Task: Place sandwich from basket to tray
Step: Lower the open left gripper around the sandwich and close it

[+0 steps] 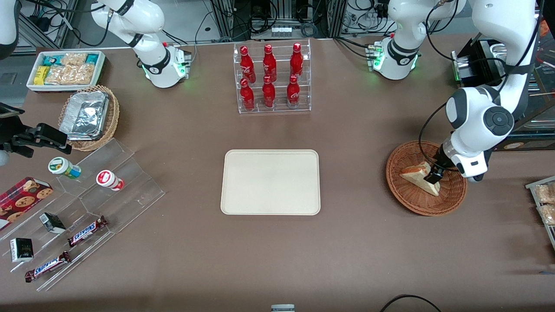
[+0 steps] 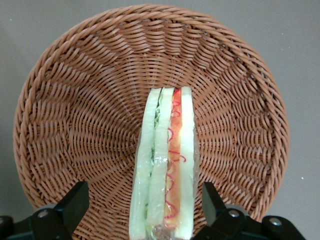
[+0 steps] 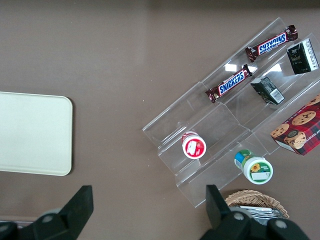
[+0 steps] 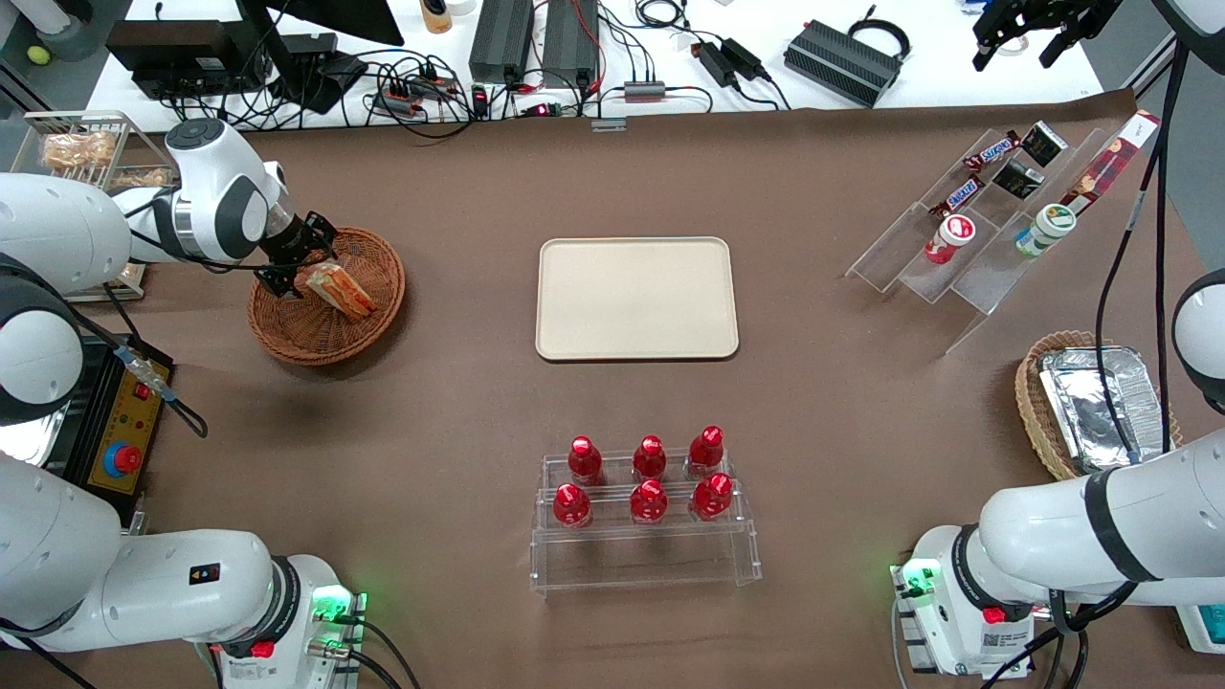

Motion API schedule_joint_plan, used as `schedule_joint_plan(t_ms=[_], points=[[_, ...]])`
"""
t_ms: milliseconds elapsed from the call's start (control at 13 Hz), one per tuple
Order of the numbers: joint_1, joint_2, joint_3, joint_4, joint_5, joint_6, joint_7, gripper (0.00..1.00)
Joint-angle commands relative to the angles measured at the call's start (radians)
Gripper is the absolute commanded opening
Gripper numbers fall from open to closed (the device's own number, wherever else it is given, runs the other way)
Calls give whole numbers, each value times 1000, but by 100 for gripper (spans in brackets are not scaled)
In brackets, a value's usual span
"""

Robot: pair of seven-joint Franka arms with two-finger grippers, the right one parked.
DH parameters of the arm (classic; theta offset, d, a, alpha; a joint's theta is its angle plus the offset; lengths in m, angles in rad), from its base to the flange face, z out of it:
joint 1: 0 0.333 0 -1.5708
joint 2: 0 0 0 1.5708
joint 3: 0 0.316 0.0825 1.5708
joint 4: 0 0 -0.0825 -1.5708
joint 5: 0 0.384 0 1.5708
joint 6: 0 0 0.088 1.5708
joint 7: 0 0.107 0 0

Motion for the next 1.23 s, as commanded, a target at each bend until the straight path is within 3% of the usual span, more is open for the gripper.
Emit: schedule_joint_plan(t_ms=[0,385,462,615,692,769,923,1077,1154], points=[[-21,14,1,-13,-9,45,-41,100],[-45,47,1,-15,-9,73,-78,100],[-47,49,1,-12,-9,73,-81,92],[-44,46,1,-6,-9,73,-89,32],[-44,44,1,-1,-9,70,-84,11],[-46,40,1,7,-7,62,-79,0],[-56,15,0,43,11,-14,-72,0],[-128,-3,-3,150,135,-242,-69,0],[-171,-6,-5,222,147,-350,-67,0]])
